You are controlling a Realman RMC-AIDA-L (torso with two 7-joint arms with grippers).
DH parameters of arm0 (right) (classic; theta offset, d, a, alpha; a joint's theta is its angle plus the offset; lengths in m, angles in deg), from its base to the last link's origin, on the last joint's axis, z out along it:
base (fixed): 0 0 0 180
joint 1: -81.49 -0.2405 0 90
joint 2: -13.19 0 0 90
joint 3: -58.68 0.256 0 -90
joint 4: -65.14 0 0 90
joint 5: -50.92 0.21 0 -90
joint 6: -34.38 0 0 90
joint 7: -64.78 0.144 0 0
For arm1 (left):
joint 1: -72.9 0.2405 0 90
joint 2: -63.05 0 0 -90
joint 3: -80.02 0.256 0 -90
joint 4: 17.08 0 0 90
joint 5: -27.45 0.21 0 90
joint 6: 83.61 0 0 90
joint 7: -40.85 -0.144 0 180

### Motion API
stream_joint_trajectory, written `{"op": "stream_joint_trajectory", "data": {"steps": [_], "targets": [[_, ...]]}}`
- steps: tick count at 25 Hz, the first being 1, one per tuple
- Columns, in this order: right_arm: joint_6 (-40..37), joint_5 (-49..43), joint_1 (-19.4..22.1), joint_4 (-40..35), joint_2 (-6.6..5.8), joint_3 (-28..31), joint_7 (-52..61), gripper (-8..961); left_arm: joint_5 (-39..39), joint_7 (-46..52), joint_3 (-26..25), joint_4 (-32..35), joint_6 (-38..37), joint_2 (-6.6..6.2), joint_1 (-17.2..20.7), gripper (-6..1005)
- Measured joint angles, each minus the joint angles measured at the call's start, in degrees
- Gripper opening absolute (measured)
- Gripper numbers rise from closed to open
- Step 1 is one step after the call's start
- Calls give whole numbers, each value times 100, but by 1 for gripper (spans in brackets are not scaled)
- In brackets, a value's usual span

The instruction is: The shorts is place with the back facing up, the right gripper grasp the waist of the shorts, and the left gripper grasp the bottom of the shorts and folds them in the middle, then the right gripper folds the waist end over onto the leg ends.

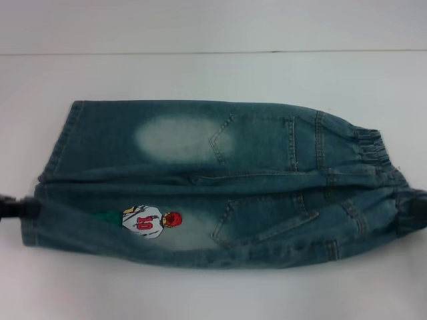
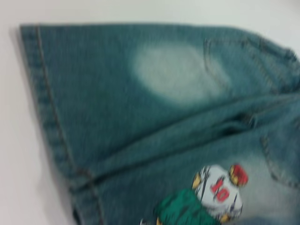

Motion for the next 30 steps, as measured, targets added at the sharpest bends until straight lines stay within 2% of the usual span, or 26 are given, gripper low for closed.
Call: {"op": "stream_joint_trajectory", "data": {"steps": [5,12,24,30], "targets": [[-204,183,-132,-268,-25,2,183,63,-364,31,-61,16,52,-52,-78,58],[-152,414,-366,-479,-91,2,422,65,-724,100,-262,4,333,-53,-255,60],[566,491,-958,-487,-273,-60,612,68,-1001,390,-2,-268,1486,131,-711,59],[1002,475,-1193,-487,-371,-195,730,69,-1009,510,261,-470,1992,149,-954,60]]}}
